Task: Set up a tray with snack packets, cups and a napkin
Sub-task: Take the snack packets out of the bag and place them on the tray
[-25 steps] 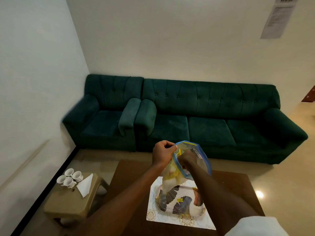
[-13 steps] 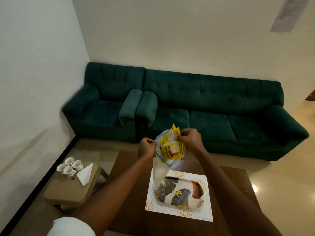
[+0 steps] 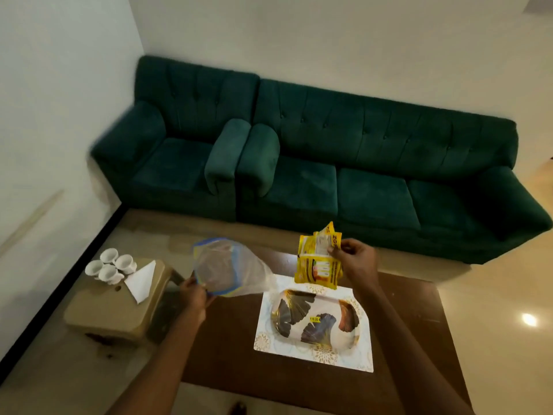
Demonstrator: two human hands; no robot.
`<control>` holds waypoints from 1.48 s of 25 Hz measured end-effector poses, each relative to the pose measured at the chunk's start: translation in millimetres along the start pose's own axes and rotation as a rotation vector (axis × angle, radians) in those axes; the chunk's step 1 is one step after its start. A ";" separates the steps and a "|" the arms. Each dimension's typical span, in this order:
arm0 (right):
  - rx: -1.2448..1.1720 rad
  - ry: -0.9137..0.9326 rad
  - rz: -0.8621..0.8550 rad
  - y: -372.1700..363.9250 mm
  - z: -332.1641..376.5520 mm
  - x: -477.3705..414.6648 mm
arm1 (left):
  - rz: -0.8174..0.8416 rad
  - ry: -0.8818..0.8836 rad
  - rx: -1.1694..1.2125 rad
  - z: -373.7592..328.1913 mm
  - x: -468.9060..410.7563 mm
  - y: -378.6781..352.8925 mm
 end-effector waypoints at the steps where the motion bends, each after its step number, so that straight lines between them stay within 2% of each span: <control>1: 0.026 -0.031 -0.012 -9.2 -22.1 1.3 | -0.025 0.076 0.038 20.8 -15.4 13.6; 7: 0.246 -0.182 -0.081 -42.6 -132.9 13.4 | -0.038 0.342 0.034 123.4 -83.3 59.1; 11: 0.320 -0.203 -0.065 -42.6 -169.5 16.8 | -0.025 0.390 0.061 134.0 -107.6 53.0; 13: 0.344 -0.224 -0.069 -42.9 -174.0 15.3 | -0.044 0.409 -0.103 133.0 -114.3 58.8; 15: 0.331 -0.242 -0.089 -45.5 -172.5 13.1 | -0.060 0.520 -0.370 143.7 -103.1 63.2; 17: 0.302 -0.259 -0.117 -53.3 -169.9 8.1 | 0.038 0.588 -0.439 156.6 -72.7 40.3; 21: 0.381 -0.227 -0.144 -76.2 -173.4 -4.8 | 0.553 0.346 -0.305 149.3 -14.1 -73.0; 23: 0.428 -0.172 -0.147 -90.7 -179.7 -7.3 | 0.686 0.313 -0.326 137.1 4.7 -120.3; 26: 0.522 -0.105 -0.109 -118.2 -205.4 -7.3 | 0.678 0.344 -0.438 145.9 -0.8 -158.6; 28: 0.527 -0.118 -0.057 -136.2 -225.6 -6.4 | 0.664 0.345 -0.432 161.2 -20.1 -171.9; 32: 0.496 -0.157 0.136 -152.5 -281.1 -5.6 | 0.493 0.391 -0.450 197.0 -74.5 -190.2; 35: 0.479 -0.137 0.237 -151.8 -316.7 -9.9 | 0.424 0.339 -0.655 210.6 -107.6 -205.6; 37: 0.444 -0.111 0.275 -147.6 -332.3 -12.6 | 0.451 0.267 -0.813 209.8 -126.5 -213.6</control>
Point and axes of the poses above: each hand's wrist, its own x-axis away from the middle knuckle, its own y-axis out of the back of the hand, z = x × y, the point moved 1 cm from there along -x, towards the middle knuckle, and after that the axes turned 6 degrees about y, right-handed, at the moved point
